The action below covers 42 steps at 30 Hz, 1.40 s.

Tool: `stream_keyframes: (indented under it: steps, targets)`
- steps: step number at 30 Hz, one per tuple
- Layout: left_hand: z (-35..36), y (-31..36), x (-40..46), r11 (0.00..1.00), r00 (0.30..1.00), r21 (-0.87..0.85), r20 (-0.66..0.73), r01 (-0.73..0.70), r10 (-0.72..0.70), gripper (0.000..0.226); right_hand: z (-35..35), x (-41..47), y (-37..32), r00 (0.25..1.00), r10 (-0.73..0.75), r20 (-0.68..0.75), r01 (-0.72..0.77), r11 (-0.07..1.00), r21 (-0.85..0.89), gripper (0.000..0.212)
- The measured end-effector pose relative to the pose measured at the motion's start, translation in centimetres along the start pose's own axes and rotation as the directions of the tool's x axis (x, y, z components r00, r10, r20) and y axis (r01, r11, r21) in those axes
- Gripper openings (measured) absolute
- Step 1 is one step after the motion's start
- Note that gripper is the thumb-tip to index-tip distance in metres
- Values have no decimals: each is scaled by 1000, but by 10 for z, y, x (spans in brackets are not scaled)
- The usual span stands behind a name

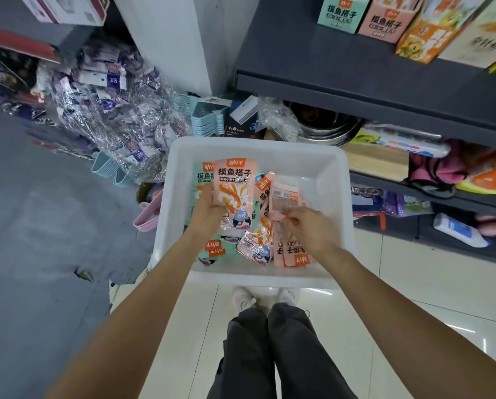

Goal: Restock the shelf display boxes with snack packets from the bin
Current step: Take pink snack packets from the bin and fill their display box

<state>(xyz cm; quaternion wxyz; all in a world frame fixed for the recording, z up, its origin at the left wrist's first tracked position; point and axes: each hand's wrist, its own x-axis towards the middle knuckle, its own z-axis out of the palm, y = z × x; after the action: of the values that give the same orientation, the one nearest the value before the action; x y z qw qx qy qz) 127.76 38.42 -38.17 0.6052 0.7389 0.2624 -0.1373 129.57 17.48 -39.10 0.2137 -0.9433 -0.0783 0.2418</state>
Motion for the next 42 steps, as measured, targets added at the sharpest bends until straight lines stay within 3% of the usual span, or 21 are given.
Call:
stream_keyframes:
  steps: [2,5,12,18,21,29,33,36,39,42]
  targets:
    - [-1,7,1,999,999,47,-25,-24,26,27,-9,1,-4,997,-6,-82,6,1000,-5,25]
    - [-3,22,-1,993,996,85,-37,-78,82,12,-36,1,-15,965,-11,-262,51,987,150,17]
    - [2,95,-14,965,970,105,-14,-238,241,8,-136,7,-29,898,-71,-434,241,905,350,11]
    - [40,165,-12,916,928,151,92,-372,361,11,-201,21,1,877,92,-471,216,801,559,11]
    - [78,196,-5,885,915,238,55,-401,400,12,-234,20,20,892,100,-441,228,742,630,7]
    - [179,268,-1,810,882,388,13,-439,472,19,-325,30,90,915,-61,-398,307,746,591,6]
    - [211,306,-5,739,769,324,-54,-590,637,32,-361,35,113,920,-145,-364,342,750,566,15]
    - [222,331,2,679,718,360,-37,-640,695,15,-380,37,119,896,-219,-386,403,769,497,12]
    - [221,348,13,665,720,407,-24,-626,693,5,-396,47,122,895,-226,-384,413,745,523,15]
    - [214,359,30,684,716,411,-98,-603,691,4,-410,68,123,861,-217,-461,444,764,468,10]
